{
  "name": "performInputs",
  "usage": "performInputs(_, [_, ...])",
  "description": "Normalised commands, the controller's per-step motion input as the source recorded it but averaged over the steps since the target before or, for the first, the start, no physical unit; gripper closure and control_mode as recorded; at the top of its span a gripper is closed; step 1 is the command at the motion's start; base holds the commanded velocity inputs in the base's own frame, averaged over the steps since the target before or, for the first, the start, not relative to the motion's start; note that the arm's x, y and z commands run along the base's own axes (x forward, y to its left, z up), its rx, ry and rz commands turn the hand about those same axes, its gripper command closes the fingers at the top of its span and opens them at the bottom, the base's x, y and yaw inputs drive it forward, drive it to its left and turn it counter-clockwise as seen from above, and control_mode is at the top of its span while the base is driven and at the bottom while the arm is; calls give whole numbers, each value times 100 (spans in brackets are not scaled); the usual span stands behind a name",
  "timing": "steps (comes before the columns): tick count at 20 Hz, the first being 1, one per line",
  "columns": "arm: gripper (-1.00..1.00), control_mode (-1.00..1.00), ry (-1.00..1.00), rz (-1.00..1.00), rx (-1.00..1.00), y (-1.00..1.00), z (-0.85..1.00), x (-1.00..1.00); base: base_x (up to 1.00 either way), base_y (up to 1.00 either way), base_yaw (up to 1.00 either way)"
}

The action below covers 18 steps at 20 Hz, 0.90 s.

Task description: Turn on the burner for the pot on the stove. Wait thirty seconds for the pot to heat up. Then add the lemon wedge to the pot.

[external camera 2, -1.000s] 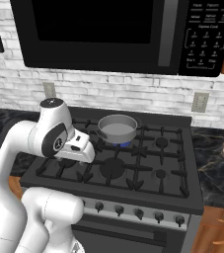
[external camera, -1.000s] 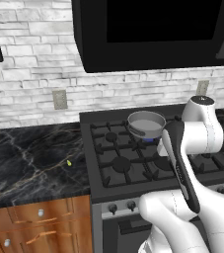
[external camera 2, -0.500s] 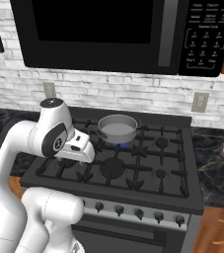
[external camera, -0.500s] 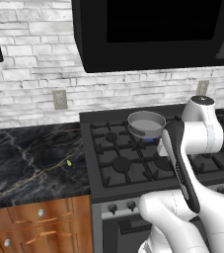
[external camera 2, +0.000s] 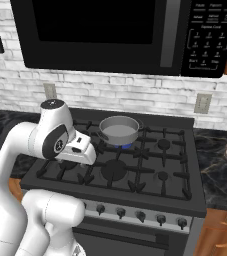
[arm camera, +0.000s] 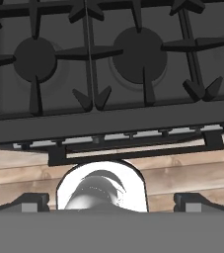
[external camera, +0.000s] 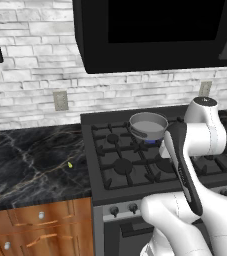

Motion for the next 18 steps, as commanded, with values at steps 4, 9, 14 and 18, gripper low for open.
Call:
performInputs(4, [-100, -100, 0, 0, 0, 0, 0, 0, 0, 0, 0])
performInputs(9, [-100, -100, 0, 0, 0, 0, 0, 0, 0, 0, 0])
performInputs(14, [-100, -100, 0, 0, 0, 0, 0, 0, 0, 0, 0])
performInputs(18, [-100, -100, 0, 0, 0, 0, 0, 0, 0, 0, 0])
